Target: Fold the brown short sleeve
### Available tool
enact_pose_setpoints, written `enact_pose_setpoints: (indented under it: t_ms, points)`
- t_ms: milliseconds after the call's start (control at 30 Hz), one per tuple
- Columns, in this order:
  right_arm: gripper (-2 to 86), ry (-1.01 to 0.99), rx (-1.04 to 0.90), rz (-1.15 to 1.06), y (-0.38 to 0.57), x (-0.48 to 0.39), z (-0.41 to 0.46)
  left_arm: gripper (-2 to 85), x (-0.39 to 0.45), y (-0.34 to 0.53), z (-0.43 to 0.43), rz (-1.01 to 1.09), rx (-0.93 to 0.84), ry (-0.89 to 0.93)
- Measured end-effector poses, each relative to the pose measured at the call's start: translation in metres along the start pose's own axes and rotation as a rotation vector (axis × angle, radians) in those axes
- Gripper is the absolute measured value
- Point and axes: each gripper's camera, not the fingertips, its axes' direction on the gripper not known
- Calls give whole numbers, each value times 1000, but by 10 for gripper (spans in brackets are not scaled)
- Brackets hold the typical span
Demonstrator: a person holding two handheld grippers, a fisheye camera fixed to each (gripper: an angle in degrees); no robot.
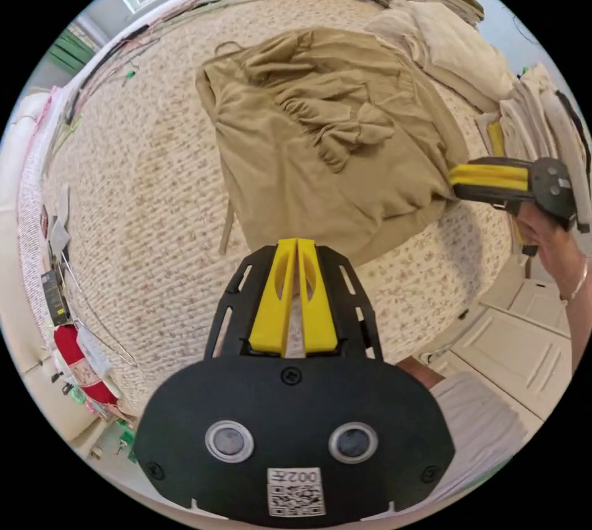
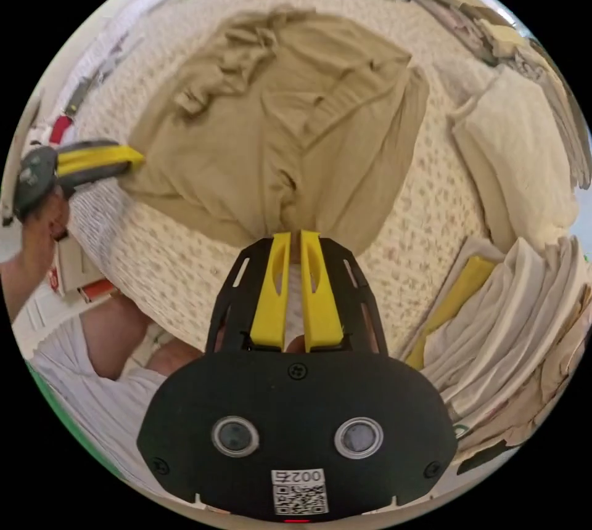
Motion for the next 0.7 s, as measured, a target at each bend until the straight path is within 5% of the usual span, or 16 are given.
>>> enact_pose_setpoints:
  t_ms: [100,333,500,700]
  points:
    - [-4,-105,30,90,19,20,-2,-10,-16,7,5,28,2,56]
    - [-2,-1,173,271,24,36,-51,-6,-68,25,-47,-117,125,190]
    - [55,-80,393,175,-35,1,-101,45,-132,42,-46,-347,214,593]
    - [175,-115,391,41,-161,-64,-105,147,-151,25,-22,-473,150,613]
